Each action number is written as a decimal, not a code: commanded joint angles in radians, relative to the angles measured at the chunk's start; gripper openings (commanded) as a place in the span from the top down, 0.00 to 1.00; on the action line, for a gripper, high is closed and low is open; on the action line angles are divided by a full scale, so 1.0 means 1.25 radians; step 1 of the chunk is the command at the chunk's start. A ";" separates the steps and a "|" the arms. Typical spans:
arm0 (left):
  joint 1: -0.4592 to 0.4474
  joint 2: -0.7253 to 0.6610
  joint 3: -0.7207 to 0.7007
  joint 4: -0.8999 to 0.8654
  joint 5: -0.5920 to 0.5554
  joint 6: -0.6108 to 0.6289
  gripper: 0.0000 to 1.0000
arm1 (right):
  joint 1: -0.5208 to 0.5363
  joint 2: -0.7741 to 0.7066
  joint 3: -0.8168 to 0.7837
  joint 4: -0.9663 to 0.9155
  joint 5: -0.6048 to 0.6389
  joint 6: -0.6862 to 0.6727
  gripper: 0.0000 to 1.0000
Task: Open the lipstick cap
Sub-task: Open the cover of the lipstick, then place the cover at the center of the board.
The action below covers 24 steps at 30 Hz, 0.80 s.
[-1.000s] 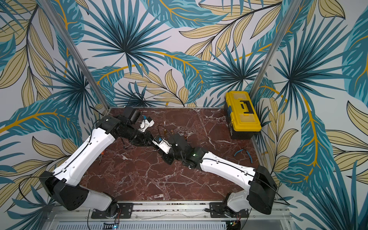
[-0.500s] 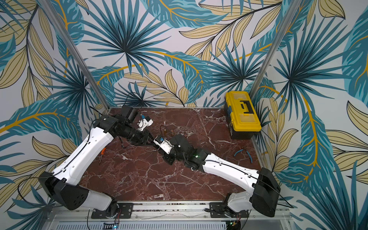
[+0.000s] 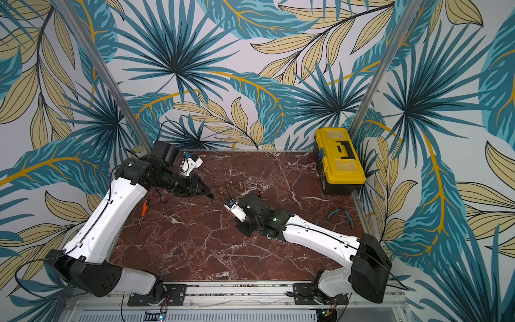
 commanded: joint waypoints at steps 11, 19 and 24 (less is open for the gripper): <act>-0.064 0.081 -0.156 0.055 -0.383 -0.033 0.90 | 0.005 -0.043 0.020 -0.007 -0.009 0.036 1.00; -0.090 0.153 -0.270 0.251 -0.400 -0.089 0.89 | 0.006 -0.118 0.043 -0.006 0.005 0.026 0.99; -0.088 0.156 -0.338 0.341 -0.470 -0.092 0.89 | 0.006 -0.133 0.039 -0.021 0.008 0.024 0.99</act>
